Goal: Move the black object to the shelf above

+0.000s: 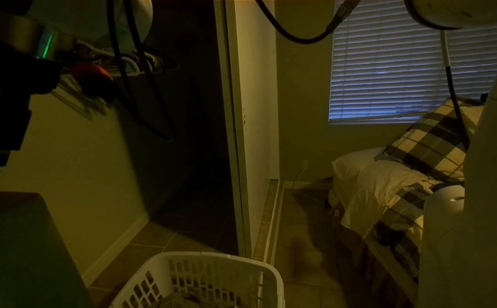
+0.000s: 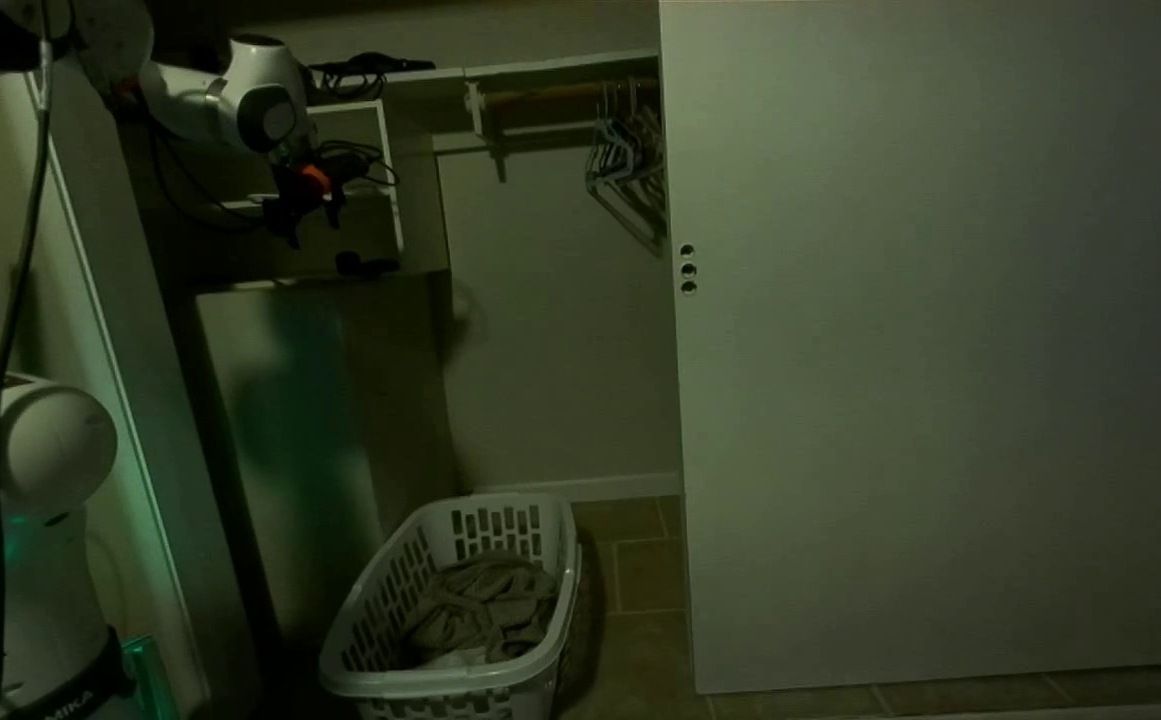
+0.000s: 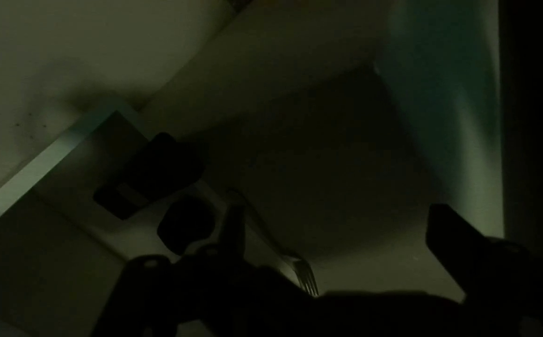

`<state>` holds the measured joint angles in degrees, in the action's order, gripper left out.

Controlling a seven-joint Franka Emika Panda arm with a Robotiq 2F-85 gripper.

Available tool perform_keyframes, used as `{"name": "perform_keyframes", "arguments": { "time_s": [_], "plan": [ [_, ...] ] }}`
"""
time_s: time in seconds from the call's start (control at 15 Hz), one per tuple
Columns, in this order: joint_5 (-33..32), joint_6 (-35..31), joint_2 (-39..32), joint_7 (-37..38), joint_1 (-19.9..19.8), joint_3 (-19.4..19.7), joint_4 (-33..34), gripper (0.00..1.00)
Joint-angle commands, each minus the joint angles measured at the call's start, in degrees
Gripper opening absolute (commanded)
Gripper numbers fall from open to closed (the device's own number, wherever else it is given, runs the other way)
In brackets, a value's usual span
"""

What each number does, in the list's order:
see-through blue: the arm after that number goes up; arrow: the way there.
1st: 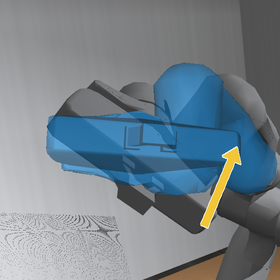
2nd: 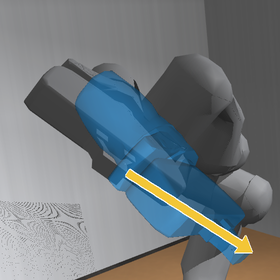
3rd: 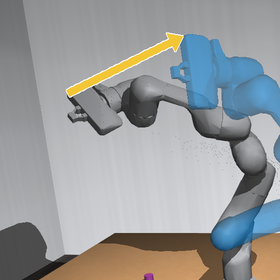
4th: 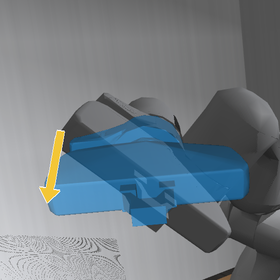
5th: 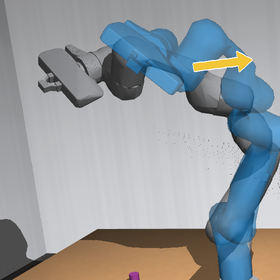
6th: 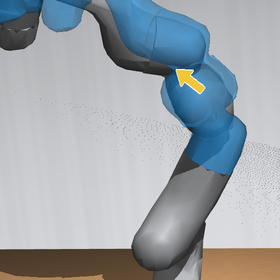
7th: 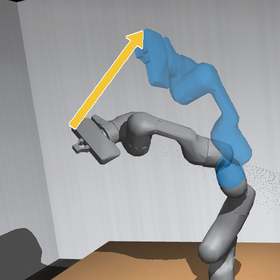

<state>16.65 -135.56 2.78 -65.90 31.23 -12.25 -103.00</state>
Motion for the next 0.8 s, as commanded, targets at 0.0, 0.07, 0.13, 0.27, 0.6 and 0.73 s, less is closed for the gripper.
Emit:
{"name": "perform_keyframes", "arguments": {
  "time_s": [0.0,0.07,0.13,0.27,0.6,0.73],
  "plan": [
    [0.1,0.2,-0.1,-0.1,-3.2,-3.1,0.4,1.00],
    [-0.1,-0.5,-1.0,0.0,-3.4,-3.7,0.8,1.00],
    [0.6,-0.3,-2.5,1.1,-3.7,-4.5,2.2,1.00],
    [1.8,-1.1,-4.8,1.9,-4.1,-6.2,3.7,1.00],
    [1.1,-5.3,-11.6,8.9,-4.8,-9.4,9.2,1.00],
    [0.5,-6.6,-14.3,13.4,-5.0,-10.2,12.2,1.00]
  ]
}}
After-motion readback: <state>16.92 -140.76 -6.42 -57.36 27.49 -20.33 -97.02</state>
